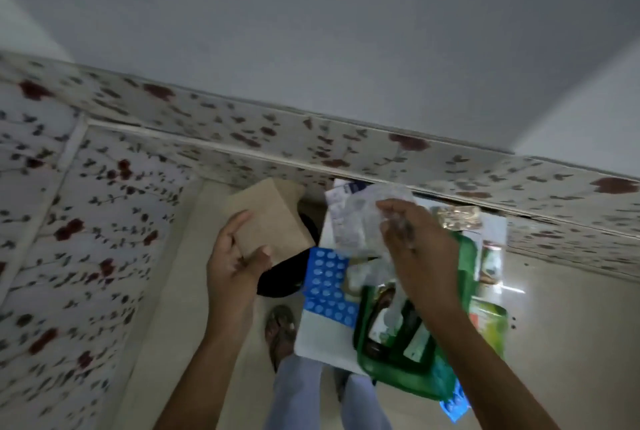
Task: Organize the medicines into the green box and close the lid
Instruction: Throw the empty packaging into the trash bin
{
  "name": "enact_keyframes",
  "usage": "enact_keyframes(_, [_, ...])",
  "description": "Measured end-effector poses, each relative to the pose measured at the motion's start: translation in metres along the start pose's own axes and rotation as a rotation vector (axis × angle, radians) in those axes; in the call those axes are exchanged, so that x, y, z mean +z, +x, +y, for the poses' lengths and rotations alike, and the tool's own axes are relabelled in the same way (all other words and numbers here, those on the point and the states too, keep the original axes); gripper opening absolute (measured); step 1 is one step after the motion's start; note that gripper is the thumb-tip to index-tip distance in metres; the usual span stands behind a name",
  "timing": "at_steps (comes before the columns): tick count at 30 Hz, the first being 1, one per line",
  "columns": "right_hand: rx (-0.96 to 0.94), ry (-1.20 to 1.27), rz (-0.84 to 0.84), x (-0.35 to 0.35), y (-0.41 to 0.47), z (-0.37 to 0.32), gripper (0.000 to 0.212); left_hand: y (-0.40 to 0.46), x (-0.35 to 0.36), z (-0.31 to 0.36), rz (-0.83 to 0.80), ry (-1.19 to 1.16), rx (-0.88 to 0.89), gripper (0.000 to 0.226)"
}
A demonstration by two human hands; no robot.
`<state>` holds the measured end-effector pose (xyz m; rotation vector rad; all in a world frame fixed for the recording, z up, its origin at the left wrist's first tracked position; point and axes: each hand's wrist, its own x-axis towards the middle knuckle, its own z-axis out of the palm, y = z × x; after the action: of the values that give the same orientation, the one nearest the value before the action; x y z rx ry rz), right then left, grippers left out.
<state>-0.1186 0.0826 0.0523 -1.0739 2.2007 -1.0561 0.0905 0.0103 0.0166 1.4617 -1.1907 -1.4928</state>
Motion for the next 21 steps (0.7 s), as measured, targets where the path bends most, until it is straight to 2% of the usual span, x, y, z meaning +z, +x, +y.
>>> enact_keyframes(4, [0.157, 0.195, -0.526, 0.107, -0.017, -0.041, 0.044, -0.005, -0.061, -0.024, 0.043, -0.220, -0.127, 0.065])
enact_keyframes(6, [0.224, 0.260, -0.649, 0.156, -0.023, -0.050, 0.036, 0.002, -0.084, -0.041, 0.026, -0.239, -0.190, 0.071])
enact_keyframes(7, [0.238, 0.231, -0.663, 0.183, -0.026, -0.052, 0.032, 0.009, -0.097, -0.053, 0.017, -0.239, -0.220, 0.072])
enact_keyframes(9, [0.226, 0.094, -0.581, 0.226, -0.026, -0.045, 0.028, 0.025, -0.116, -0.077, 0.013, -0.179, -0.299, 0.073])
enact_keyframes(11, [0.241, -0.037, -0.519, 0.265, -0.025, -0.028, 0.033, 0.040, -0.132, -0.104, 0.035, -0.075, -0.417, 0.069])
enact_keyframes(13, [0.347, -0.145, -0.512, 0.304, -0.018, -0.003, 0.037, 0.056, -0.144, -0.133, 0.097, 0.001, -0.531, 0.060])
enact_keyframes(16, [0.424, -0.366, -0.583, 0.362, -0.002, 0.052, 0.031, 0.079, -0.157, -0.178, 0.172, -0.030, -0.635, 0.048])
enact_keyframes(18, [0.391, -0.519, -0.653, 0.390, 0.011, 0.085, 0.027, 0.093, -0.160, -0.199, 0.129, -0.040, -0.641, 0.042])
enact_keyframes(21, [0.347, -0.664, -0.669, 0.431, 0.026, 0.126, 0.029, 0.116, -0.166, -0.233, 0.067, -0.015, -0.654, 0.034])
